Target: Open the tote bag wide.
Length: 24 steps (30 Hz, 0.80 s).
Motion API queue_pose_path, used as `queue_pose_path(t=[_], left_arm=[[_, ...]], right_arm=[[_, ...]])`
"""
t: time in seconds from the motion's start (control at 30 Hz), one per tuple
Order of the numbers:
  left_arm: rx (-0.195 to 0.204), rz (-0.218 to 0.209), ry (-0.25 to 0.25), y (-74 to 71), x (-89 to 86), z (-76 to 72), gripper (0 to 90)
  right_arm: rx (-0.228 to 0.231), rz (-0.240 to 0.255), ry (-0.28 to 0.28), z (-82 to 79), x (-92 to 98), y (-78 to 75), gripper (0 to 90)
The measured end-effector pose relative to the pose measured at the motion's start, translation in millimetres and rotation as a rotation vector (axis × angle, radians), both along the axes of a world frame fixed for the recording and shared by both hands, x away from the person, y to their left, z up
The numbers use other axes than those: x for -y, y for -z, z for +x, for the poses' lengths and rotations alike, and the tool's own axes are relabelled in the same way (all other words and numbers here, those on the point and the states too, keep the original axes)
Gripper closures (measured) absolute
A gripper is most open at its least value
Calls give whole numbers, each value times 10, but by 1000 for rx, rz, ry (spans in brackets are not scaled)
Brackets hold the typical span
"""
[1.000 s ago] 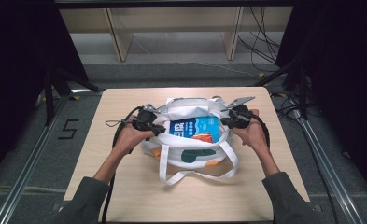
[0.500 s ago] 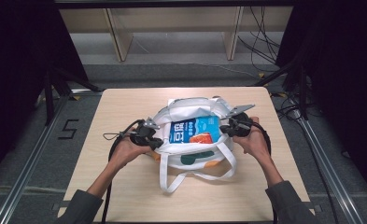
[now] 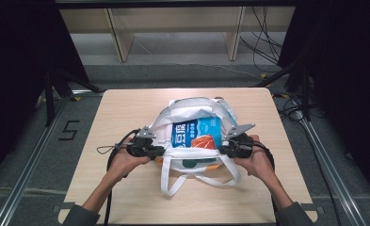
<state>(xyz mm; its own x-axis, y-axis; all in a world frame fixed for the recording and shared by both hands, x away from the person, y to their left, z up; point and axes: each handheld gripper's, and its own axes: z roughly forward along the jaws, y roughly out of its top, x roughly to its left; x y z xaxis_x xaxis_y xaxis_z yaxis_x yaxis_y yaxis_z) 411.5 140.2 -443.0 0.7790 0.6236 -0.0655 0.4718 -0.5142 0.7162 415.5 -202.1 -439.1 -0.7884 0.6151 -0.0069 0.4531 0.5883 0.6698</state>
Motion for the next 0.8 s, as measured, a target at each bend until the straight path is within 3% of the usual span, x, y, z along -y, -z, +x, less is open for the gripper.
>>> queue_pose_path(t=[0.03, 0.07, 0.13, 0.2, 0.23, 0.33, 0.37, 0.6, 0.8], left_arm=[[2, 8, 11, -14, 7, -12, 808], [8, 10, 9, -34, 5, -12, 800], [9, -26, -5, -72, -17, -1, 796], [7, -62, -19, -108, -56, 10, 789], [4, -78, -28, -115, -72, 12, 784], [4, -155, -58, -127, -119, 3, 747], [7, -181, -73, -133, -137, -15, 737], [22, -202, -73, -216, -199, -71, 672], [29, -215, -81, -248, -248, -102, 599]], right_arm=[[-12, -2, 2, -7, -2, 5, 900], [11, 8, 9, 3, -4, 11, 900], [7, 25, 23, -4, 7, -49, 900], [50, 41, 7, 8, 30, -111, 900], [62, 67, 26, 3, 33, -130, 900], [62, 86, 43, 0, 77, -203, 878], [81, 93, 41, 7, 85, -204, 869], [133, 131, 38, -61, 136, -318, 824], [129, 171, 66, -85, 180, -355, 804]])
